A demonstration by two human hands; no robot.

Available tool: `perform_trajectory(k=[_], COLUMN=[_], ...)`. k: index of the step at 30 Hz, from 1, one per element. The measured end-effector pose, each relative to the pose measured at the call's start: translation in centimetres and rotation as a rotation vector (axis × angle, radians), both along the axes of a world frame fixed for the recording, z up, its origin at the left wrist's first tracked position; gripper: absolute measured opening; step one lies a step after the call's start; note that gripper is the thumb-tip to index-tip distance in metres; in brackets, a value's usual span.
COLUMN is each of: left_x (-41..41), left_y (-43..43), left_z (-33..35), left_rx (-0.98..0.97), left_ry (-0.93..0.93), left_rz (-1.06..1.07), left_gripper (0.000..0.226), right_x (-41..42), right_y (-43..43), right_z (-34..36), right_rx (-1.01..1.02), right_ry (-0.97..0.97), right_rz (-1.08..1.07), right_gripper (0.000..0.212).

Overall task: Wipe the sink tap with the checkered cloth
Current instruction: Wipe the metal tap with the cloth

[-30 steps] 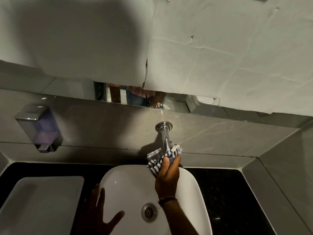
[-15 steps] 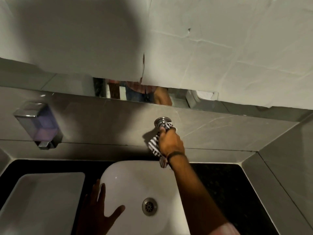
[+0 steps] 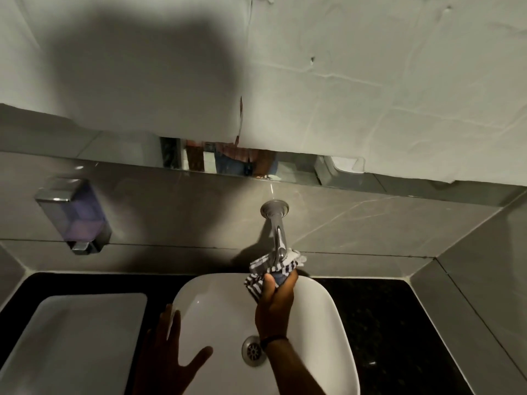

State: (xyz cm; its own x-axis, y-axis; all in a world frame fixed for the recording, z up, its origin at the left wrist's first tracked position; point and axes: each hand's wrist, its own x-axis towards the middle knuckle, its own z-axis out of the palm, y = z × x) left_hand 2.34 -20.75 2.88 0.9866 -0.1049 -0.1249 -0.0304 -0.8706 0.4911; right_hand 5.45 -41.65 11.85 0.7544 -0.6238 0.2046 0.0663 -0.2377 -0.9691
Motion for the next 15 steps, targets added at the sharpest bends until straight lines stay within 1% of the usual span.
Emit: perform_trajectory(k=[3,5,6,7,8,9,10,11,12,13,14,15], left_x=[0.0,-0.6,-0.9,-1.2,-1.4,-1.4,-1.6,-1.8,-1.9,-2.1,-2.2,-2.7], left_y=[0.4,0.5,0.5,0.6,0.5,0.2,-0.1,-0.3,-0.3,-0.1,0.3,1.1], left_z=[-0.7,-0.9,-0.8,-0.6,-0.2,0.6,1.8,3.4,5.3,6.6,7.5,8.0], left_rx=[-0.026,-0.006,-0.014,-0.051,-0.120,-0.234,-0.404,-0.578,-0.735,-0.870,-0.954,-1.023], left_ry=[-0.023,-0.103,-0.166,-0.211,-0.230,-0.191,-0.048,0.167,0.424,0.672,0.857,0.970], left_rz=[-0.011,-0.018,-0.016,-0.011,0.015,0.081,0.174,0.270,0.358,0.390,0.386,0.371], left_gripper=[0.123,0.103,0.093,0.084,0.079,0.080,0.089,0.098,0.104,0.106,0.106,0.104], right_x=[-0.3,-1.6,-2.5,-3.4,-4.4,-5.4,-6.4,-7.2,-7.9,-8.4,-8.8,-9.0], right_y=[-0.1,-0.1,-0.1,-0.1,-0.1,-0.3,-0.4,-0.4,-0.5,-0.4,-0.1,0.6], right_z=[-0.2,-0.4,-0.5,-0.6,-0.5,-0.3,-0.2,0.0,0.4,0.7,1.2,1.6], right_rx=[0.092,0.239,0.375,0.573,0.819,1.063,1.257,1.390,1.472,1.527,1.559,1.587], right_ry=[-0.004,0.037,0.080,0.147,0.215,0.276,0.336,0.392,0.435,0.463,0.492,0.538], right_rz=[0.015,0.000,0.010,0.046,0.128,0.243,0.366,0.469,0.556,0.626,0.681,0.725], right_gripper=[0.027,0.023,0.028,0.039,0.055,0.073,0.089,0.101,0.109,0.113,0.115,0.117])
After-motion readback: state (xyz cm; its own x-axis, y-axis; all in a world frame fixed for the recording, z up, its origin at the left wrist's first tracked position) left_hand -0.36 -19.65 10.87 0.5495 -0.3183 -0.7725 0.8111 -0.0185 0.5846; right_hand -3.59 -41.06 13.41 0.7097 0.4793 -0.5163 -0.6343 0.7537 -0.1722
